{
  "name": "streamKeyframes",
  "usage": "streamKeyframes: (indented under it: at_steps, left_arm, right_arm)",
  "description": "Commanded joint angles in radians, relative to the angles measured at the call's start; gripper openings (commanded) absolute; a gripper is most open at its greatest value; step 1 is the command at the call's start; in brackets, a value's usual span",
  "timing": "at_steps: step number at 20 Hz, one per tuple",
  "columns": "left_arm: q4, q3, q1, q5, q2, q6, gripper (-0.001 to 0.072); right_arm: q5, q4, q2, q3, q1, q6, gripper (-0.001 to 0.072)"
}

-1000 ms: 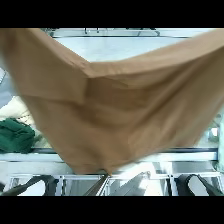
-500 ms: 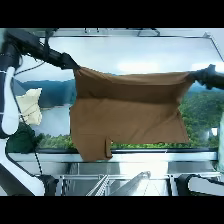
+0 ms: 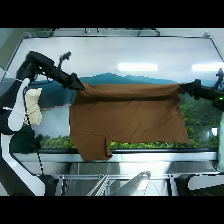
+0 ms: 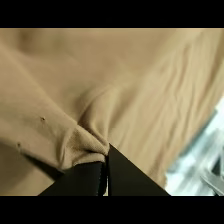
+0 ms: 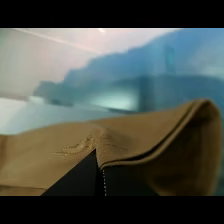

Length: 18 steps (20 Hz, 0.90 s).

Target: Fold the shirts.

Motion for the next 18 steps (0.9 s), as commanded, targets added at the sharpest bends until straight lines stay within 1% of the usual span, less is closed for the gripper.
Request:
streamKeyframes:
  at_steps: [1, 4, 7, 10, 16, 17, 18]
  left_arm:
    - [0.011, -0.110, -0.022, 0.011, -0.002, -0.008, 0.0014]
    - [0.030, -0.153, -0.011, -0.014, -0.002, -0.017, 0.0013]
    - [0.032, -0.167, -0.004, -0.007, -0.002, -0.034, 0.0013]
    - [0.033, -0.167, -0.004, -0.002, -0.002, -0.034, 0.0013]
    - [0.030, -0.166, 0.028, 0.048, -0.002, -0.046, 0.0014]
    - [0.030, -0.166, 0.029, 0.072, -0.002, -0.053, 0.0017]
    - [0.030, -0.160, 0.029, 0.097, -0.002, -0.061, 0.0165]
  right_arm:
    - [0.027, -0.212, -0.013, 0.000, -0.011, 0.060, 0.0019]
    - [0.045, -0.273, -0.016, 0.000, -0.011, 0.074, 0.0019]
    - [0.053, -0.312, -0.017, 0.000, -0.010, 0.097, 0.0019]
    - [0.058, -0.313, -0.017, 0.000, -0.010, 0.097, 0.0019]
    - [0.057, -0.312, -0.017, 0.000, -0.010, 0.097, 0.0024]
    - [0.067, -0.309, -0.016, 0.000, -0.010, 0.097, 0.0103]
    - [0.080, -0.311, -0.012, 0.004, -0.015, 0.105, 0.0258]
